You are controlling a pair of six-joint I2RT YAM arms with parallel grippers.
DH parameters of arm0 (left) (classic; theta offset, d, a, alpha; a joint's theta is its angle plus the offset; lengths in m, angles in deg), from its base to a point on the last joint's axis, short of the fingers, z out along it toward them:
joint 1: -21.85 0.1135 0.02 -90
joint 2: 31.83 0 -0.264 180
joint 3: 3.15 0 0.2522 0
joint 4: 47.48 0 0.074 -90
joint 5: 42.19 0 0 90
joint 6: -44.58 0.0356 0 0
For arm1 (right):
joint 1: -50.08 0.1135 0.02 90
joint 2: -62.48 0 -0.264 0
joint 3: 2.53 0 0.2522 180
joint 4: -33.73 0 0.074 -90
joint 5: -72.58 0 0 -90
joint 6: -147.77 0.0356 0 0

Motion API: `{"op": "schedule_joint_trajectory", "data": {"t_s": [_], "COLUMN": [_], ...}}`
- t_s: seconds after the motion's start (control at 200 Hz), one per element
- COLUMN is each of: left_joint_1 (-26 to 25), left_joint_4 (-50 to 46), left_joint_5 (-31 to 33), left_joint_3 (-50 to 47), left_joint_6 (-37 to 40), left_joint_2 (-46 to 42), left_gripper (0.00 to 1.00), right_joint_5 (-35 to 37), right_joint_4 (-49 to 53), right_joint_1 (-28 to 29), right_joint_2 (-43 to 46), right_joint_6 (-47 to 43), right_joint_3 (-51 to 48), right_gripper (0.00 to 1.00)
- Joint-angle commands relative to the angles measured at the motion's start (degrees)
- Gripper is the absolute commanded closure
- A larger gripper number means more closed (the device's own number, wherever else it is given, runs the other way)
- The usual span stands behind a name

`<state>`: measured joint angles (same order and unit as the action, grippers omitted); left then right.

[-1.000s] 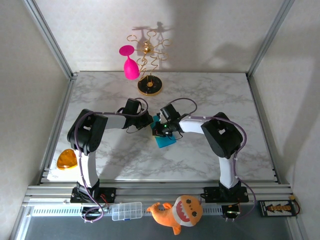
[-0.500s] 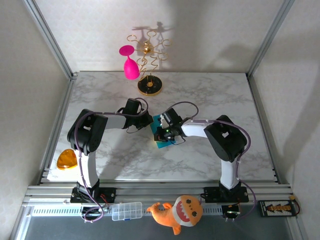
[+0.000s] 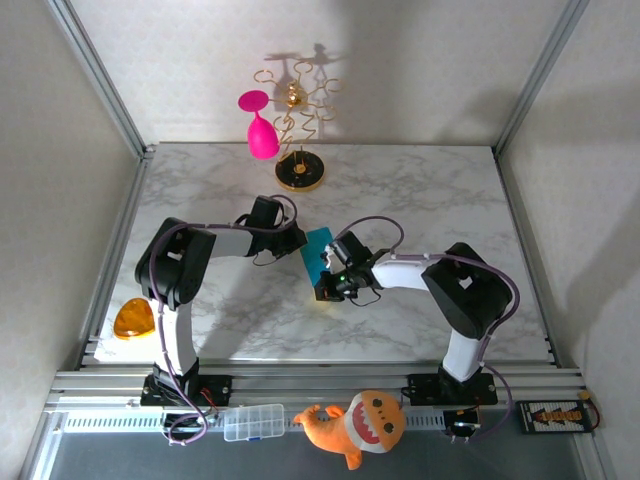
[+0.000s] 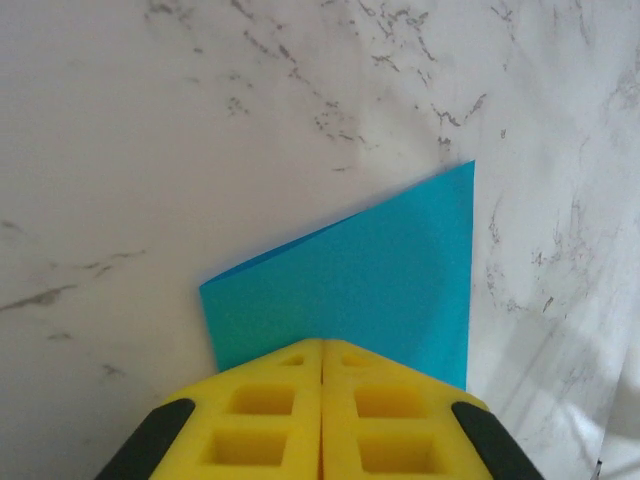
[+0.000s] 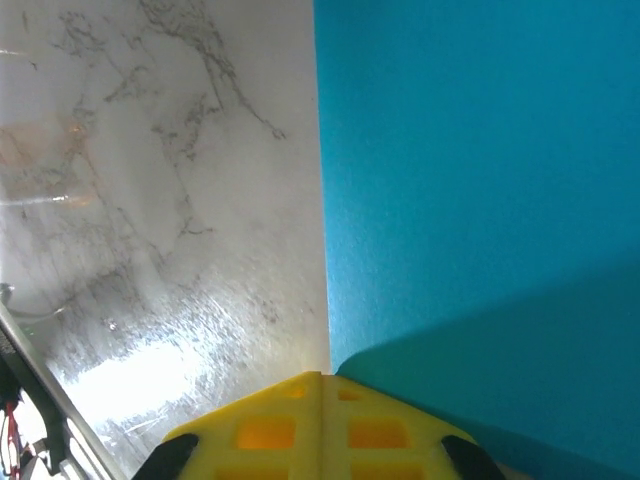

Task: Fold a paper plane with a square sheet of paper (pick it up from the middle)
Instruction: First fold in half a square sheet of paper at the center of the table, then rotate the paper at the center of the table.

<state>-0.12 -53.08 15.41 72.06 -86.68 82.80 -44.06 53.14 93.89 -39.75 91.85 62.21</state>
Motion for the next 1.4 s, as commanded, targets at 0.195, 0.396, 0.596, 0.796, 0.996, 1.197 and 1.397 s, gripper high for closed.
{"op": "schedule_joint_trajectory", "data": {"t_s": [0.195,0.396,0.596,0.796,0.996,1.197,1.397], "left_joint_1": [-0.3,0.2,3.0,4.2,4.2,3.8,1.0], "left_joint_4": [-8.9,-4.2,1.0,2.6,3.1,5.2,7.4], "left_joint_5": [-0.6,-2.9,3.8,7.2,7.9,1.2,-3.1], "left_joint_3": [9.6,12.1,4.2,-4.7,-11.2,-12.9,-10.1], "left_joint_6": [12.2,5.6,-1.9,-3.9,-5.4,-5.5,-7.2], "left_joint_2": [4.3,0.3,-8.3,-16.7,-20.6,-18.8,-14.4], "left_gripper": [0.86,0.74,0.65,0.45,0.32,0.28,0.33], "right_joint_5": [14.4,17.0,18.6,21.2,24.6,25.7,25.7], "right_joint_4": [-5.3,-1.6,0.3,1.0,1.8,-0.8,-3.8], "right_joint_1": [-3.2,-5.4,-5.3,-4.4,-1.1,-0.9,-2.7], "right_joint_2": [10.1,2.5,-4.1,-7.3,-9.0,-5.5,5.4], "right_joint_6": [3.4,0.0,1.0,7.7,19.3,19.5,15.2], "right_joint_3": [-0.2,6.2,11.6,11.8,11.7,12.0,7.8], "right_gripper": [0.83,0.77,0.75,0.67,0.65,0.64,0.53]}}
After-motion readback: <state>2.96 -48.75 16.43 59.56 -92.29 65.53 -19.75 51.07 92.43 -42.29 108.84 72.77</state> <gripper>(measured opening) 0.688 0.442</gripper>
